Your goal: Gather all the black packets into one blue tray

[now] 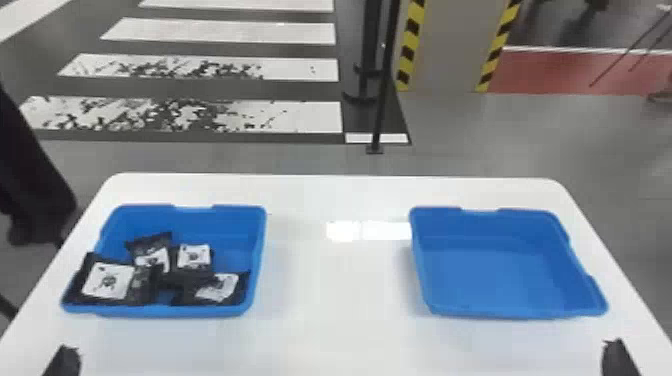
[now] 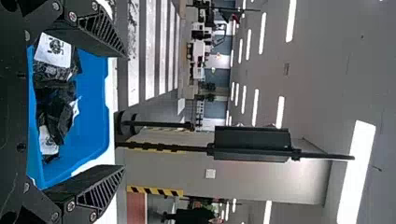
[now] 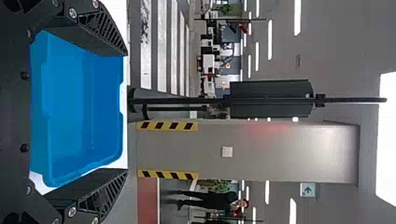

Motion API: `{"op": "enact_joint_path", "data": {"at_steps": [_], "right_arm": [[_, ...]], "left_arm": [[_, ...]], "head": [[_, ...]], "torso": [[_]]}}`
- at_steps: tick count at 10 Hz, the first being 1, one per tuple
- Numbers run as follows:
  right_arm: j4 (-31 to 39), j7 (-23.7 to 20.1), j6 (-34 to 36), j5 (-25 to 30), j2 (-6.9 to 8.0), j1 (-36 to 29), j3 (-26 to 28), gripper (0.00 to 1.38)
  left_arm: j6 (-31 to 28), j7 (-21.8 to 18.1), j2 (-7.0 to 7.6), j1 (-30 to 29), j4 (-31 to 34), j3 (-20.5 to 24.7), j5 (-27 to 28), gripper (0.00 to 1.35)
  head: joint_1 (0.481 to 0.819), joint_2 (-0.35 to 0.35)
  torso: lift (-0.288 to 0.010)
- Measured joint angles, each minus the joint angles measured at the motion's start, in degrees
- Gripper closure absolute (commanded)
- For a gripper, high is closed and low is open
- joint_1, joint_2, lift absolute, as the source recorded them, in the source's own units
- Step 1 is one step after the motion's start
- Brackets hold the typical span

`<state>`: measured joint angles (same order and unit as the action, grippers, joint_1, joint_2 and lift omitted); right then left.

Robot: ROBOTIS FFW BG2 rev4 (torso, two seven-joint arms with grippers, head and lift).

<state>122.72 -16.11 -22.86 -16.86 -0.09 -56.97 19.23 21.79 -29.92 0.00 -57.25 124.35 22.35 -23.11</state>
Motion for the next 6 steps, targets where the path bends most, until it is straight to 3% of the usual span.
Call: {"op": "enact_joint_path", "data": {"at_steps": [6], "right_arm": [[-1.1,0.0,-0.2,1.2,0.0,2.0,-0.9,0.15]], "left_arm": [[-2.5,0.3,1.67,1.6,0.0,-3.7,0.6,0.2]], "head": [[0.695,-0.09]], "torso": [[-0.11]]}}
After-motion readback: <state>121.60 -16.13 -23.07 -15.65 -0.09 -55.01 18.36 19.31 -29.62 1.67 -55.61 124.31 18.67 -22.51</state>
